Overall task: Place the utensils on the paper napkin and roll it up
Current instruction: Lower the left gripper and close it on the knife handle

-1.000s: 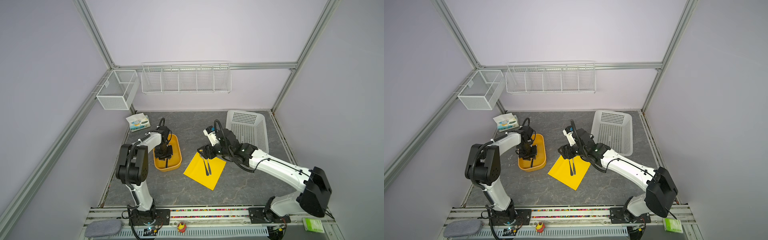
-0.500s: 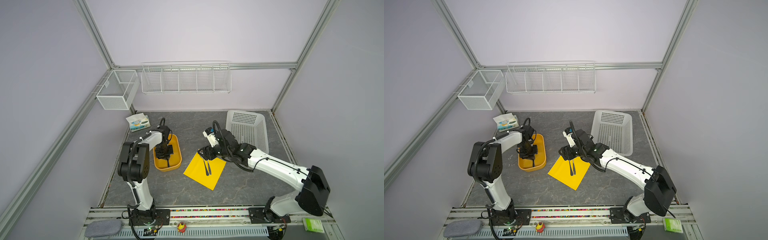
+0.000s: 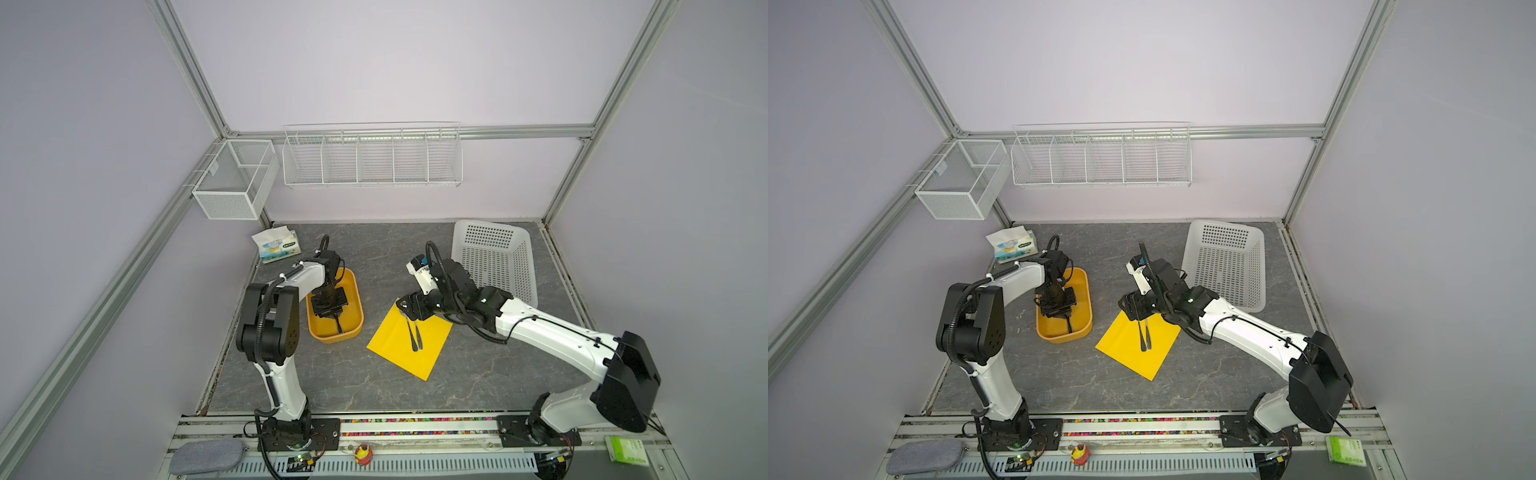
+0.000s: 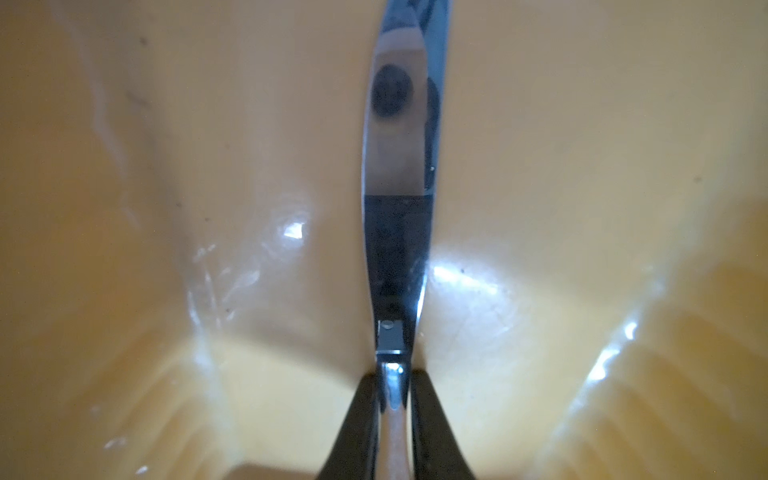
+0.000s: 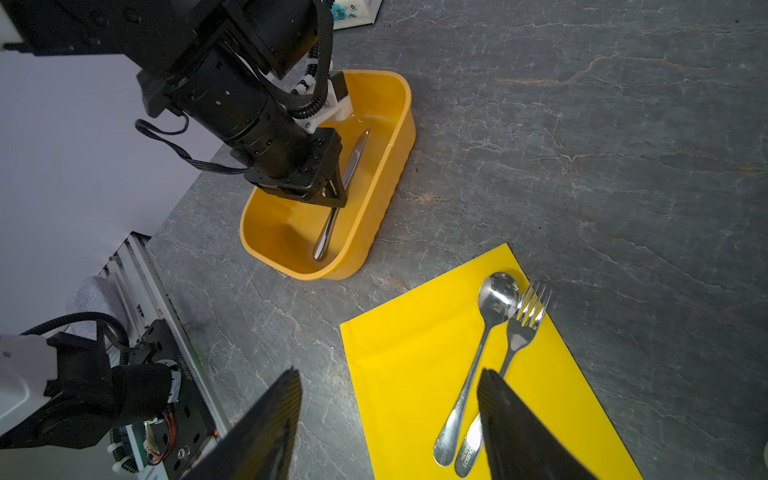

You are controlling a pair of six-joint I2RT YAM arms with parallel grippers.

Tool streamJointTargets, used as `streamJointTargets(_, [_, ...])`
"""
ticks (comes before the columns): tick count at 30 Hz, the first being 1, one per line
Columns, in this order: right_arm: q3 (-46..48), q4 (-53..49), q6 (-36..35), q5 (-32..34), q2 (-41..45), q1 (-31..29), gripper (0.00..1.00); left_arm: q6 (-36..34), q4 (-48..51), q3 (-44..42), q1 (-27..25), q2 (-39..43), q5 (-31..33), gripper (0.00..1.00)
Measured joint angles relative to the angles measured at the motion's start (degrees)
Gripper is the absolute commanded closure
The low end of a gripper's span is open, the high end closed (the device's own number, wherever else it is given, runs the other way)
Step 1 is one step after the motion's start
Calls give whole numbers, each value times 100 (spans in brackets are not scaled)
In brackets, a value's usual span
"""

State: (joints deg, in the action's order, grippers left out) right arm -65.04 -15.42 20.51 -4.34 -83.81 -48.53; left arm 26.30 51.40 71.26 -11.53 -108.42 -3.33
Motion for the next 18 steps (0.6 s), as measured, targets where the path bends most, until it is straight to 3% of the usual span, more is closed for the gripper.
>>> streamJointTargets(6, [7, 2, 0, 0, 17, 0, 30, -26, -55, -50, 0, 31, -20, 85])
streamJointTargets(12, [28, 0, -2, 9, 184, 0, 30, -111, -57, -50, 2, 33, -81, 95])
streamJointTargets(18, [133, 2, 0, 55, 334, 0, 30, -125, -116, -109, 2, 107, -162, 96])
